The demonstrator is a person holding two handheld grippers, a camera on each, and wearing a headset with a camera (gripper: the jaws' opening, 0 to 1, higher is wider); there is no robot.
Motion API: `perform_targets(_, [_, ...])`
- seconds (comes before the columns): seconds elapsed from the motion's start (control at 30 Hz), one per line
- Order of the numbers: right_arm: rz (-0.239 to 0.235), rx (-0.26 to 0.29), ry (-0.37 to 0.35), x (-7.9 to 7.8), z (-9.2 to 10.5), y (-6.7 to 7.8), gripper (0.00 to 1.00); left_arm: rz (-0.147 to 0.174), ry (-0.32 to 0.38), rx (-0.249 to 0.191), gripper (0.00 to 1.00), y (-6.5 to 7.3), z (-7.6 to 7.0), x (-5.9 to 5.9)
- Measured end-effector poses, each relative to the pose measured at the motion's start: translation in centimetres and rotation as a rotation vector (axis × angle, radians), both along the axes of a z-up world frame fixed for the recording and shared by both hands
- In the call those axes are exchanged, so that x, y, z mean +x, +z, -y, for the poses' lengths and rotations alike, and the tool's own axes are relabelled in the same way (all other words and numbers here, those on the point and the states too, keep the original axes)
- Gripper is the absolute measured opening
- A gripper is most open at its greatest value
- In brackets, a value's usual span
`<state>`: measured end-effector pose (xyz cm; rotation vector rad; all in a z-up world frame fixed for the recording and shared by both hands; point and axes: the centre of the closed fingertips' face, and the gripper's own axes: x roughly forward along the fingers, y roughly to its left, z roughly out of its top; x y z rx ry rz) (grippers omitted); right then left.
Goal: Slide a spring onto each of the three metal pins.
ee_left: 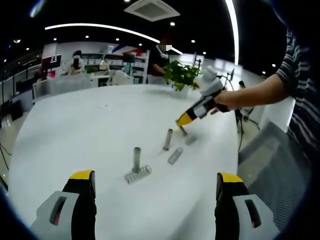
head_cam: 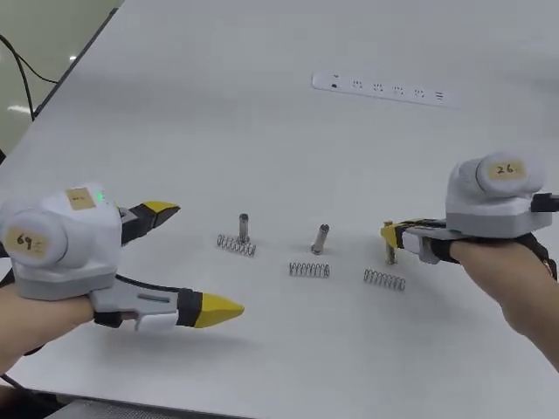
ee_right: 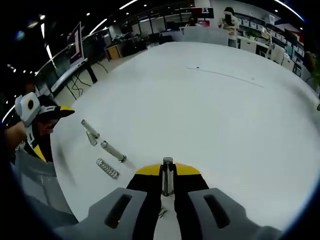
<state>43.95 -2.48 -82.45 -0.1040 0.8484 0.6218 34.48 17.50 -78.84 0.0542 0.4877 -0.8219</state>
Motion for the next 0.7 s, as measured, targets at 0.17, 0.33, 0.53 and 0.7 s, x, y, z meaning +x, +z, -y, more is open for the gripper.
perform_targets(0.17, [0.009,0.006,0.000,-0.2,0.1,0.2,0.05,-0.002,0.002,-0.003,0.98,0.0,0.0,-0.2])
perform_targets(0.33, [0.032,0.008,0.010,-0.4,0.2,0.5,0.05,0.000,0.007,-0.005,0.98,0.1,-0.1,-0.2])
perform_targets(0.53, [0.061,-0.010,0.028,-0.9,0.1,0.7,0.05,0.005,0.013,-0.006,0.98,0.2,-0.2,-0.1])
perform_targets(0.7, [0.095,-0.028,0.056,-1.4,0.3,0.8,0.05,0.001,0.008,-0.012,0.98,0.2,0.0,-0.2])
